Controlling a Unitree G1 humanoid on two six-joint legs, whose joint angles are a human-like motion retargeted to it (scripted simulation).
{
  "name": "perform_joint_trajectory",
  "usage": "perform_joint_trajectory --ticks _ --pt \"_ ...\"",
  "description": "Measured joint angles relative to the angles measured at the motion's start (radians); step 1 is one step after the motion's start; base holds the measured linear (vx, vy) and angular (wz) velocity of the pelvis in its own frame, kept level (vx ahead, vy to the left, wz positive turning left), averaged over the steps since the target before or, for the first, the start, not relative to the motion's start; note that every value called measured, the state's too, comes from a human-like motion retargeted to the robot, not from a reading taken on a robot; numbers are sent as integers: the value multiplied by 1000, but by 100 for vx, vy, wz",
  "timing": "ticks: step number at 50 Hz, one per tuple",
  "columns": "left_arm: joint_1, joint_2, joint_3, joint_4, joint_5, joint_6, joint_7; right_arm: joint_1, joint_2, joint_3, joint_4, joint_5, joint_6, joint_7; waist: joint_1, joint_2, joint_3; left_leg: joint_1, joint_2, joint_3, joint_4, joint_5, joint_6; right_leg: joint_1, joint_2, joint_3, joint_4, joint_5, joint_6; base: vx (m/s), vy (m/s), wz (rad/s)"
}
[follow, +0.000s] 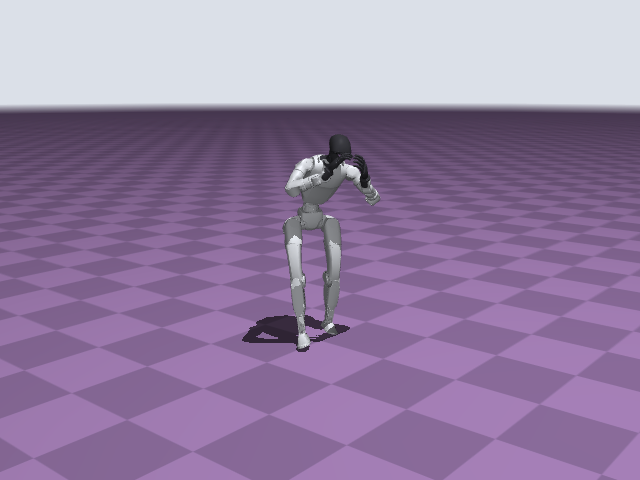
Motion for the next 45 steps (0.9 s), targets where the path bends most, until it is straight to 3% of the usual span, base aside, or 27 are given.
perform_joint_trajectory --ticks 3,5,8,10,13,15,21,25,27,30,32,35,37,42,45 --pt "-4 18 9 17 2 8 4 -43 -9 34 14 34 -4 -9 2 -42 0 7 8 36 211 -56 40 94 63 112 -45 50 0 82 -20 -28" --pt "5 39 33 14 -17 14 13 -76 -19 56 25 68 -19 -22 2 -57 0 -42 -2 50 427 -4 61 150 47 149 -28 41 0 86 20 -44" --pt "22 64 66 4 -26 24 40 -105 -28 70 29 112 -45 -26 4 -82 0 -166 -33 14 699 169 -6 162 13 184 132 -74 -28 83 12 -34" --pt "46 63 102 -9 -14 40 70 -73 -34 39 15 111 -58 -43 27 -96 0 -236 -37 -19 808 161 -16 173 17 202 250 -145 -25 78 -10 -30" --pt "32 61 97 -20 -13 41 103 -69 -39 26 9 98 -50 -57 66 -122 0 -344 23 -8 770 131 61 209 37 200 302 -205 -10 75 -17 -13" --pt "5 68 72 -18 -5 32 99 -100 -39 45 16 83 -39 -52 95 -135 0 -390 79 26 634 121 82 235 60 192 301 -236 -14 75 -15 -10" --pt "-29 63 44 11 7 16 81 -104 -36 28 26 2 -14 -67 222 -80 0 -272 200 197 -33 142 19 420 177 154 249 -287 -13 86 -3 -12" --pt "-20 61 46 10 -6 26 77 -66 -33 3 15 -23 -9 -81 247 -20 0 -173 223 177 -129 250 40 479 209 93 372 -247 -77 85 15 27" --pt "-19 55 50 4 -7 34 69 -54 -41 -2 6 -29 -6 -77 249 -3 0 -186 238 142 -19 222 44 394 164 42 600 -136 -123 79 15 35" --pt "-27 25 44 -10 19 44 77 -46 -70 -5 -9 -41 4 -61 240 -3 0 -208 209 122 122 154 59 195 20 -10 971 3 -130 77 15 60" --pt "-59 10 20 -9 13 33 82 -73 -97 10 -6 -46 12 -55 203 4 0 -215 171 99 150 117 66 70 -36 -10 1065 -54 -132 74 11 112" --pt "-50 12 25 -14 46 53 102 -51 -92 -12 -19 -45 7 -65 126 25 0 -174 118 46 163 88 82 -31 -23 53 971 -100 -117 72 6 134" --pt "-51 8 22 -19 63 54 102 -51 -97 -15 -21 -44 5 -64 83 29 0 -145 85 25 159 72 90 -60 -22 84 789 -84 -89 69 0 118" --pt "-69 -17 -8 -3 92 22 82 -83 -125 21 -8 -41 11 -45 -37 -14 0 -40 -24 -5 145 4 79 18 -82 84 163 -63 -4 75 -15 129" --pt "-73 -12 -11 10 93 19 81 -104 -136 29 -1 -23 12 -42 -59 -37 0 -33 -11 -17 292 -42 65 78 -25 154 -7 -64 0 79 -46 61"
